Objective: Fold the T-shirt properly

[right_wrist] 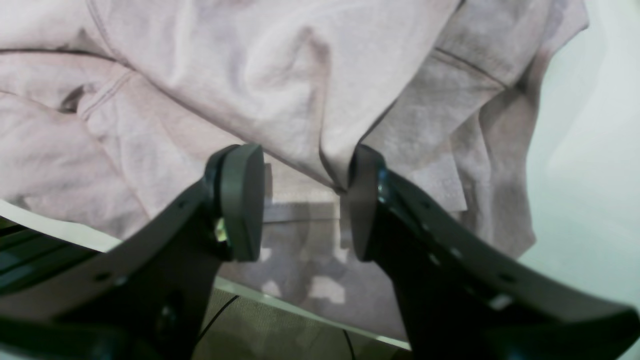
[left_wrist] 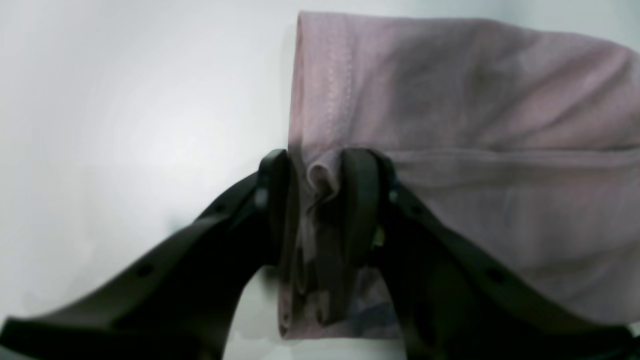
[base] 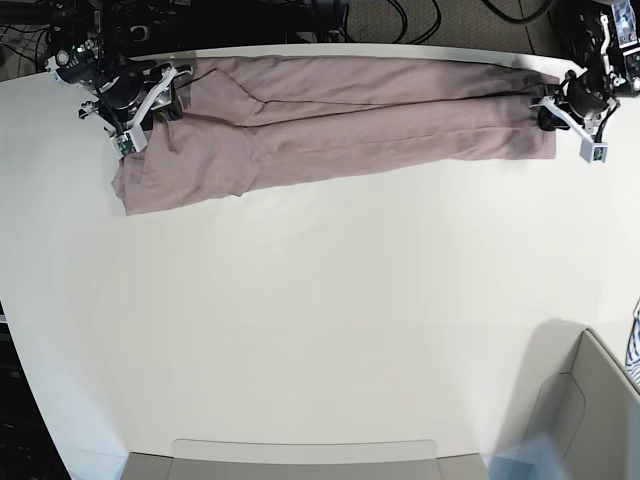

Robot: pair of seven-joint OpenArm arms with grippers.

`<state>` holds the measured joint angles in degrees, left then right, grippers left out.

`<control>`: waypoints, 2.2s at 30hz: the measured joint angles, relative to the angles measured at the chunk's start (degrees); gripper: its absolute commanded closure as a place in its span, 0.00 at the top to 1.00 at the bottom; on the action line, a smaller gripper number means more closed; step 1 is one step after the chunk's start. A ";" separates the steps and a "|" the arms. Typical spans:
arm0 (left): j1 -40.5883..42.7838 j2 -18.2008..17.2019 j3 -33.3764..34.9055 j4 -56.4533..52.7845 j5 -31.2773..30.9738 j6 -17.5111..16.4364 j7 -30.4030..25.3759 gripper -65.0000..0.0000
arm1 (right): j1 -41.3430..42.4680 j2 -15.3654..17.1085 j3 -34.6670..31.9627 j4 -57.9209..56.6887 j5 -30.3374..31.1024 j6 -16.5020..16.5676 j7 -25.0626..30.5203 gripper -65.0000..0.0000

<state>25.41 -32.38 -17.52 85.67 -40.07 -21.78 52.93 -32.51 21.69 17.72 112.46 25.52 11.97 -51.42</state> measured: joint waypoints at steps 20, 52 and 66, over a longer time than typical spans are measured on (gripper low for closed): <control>-7.63 2.54 -2.16 -11.02 -7.26 -3.21 -3.32 0.00 | 1.66 -1.14 0.44 0.04 0.20 -0.02 0.33 0.42; -9.49 17.59 -23.34 25.64 -1.14 -0.39 24.81 0.00 | 3.89 -4.57 0.48 0.63 0.17 0.00 0.17 0.42; -8.09 32.46 -1.77 29.99 1.07 -0.11 22.08 0.00 | 3.82 -4.57 0.35 0.63 0.20 0.00 0.22 0.42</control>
<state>17.32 0.08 -19.29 115.66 -39.00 -21.89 75.00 -28.69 17.12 18.06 113.10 25.71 11.97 -51.20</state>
